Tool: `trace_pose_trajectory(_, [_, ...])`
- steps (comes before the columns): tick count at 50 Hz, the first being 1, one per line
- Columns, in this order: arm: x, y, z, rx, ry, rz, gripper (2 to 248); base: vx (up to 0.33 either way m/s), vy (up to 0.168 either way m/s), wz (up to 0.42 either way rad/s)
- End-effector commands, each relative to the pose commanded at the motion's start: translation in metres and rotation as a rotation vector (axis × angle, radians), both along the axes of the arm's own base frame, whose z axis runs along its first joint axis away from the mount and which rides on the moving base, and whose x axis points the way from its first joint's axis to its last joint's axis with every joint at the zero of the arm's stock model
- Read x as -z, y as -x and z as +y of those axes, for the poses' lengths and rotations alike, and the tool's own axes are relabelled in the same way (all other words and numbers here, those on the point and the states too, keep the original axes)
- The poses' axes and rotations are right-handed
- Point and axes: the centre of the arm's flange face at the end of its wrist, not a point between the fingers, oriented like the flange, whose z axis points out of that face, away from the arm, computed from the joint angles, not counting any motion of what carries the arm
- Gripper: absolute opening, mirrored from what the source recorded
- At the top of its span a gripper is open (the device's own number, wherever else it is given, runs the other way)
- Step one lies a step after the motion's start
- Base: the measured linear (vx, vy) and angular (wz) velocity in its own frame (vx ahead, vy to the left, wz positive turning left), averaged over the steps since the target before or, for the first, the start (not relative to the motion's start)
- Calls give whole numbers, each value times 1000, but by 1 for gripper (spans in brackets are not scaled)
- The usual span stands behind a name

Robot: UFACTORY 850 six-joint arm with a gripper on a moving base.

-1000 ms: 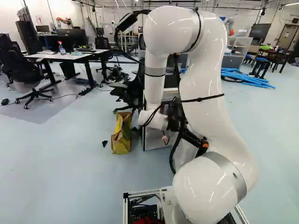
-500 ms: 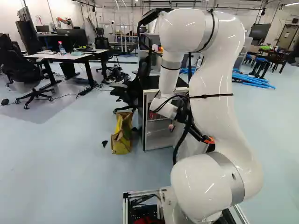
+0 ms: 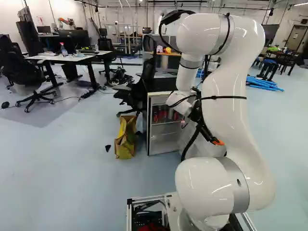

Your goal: Grab a drink from the fridge

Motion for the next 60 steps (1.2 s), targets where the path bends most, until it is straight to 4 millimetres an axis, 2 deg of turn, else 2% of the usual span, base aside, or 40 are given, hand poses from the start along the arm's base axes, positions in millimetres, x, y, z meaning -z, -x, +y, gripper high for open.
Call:
trace_pose_trajectory(18, [-5, -19, -49, 71, -5, -75, 247, 0, 0, 0])
trace_pose_trajectory(52, [-16, -44, -138, 181, 39, -167, 247, 0, 0, 0])
trace_pose_trajectory(60, [-17, -46, -146, 184, 45, -173, 247, 0, 0, 0])
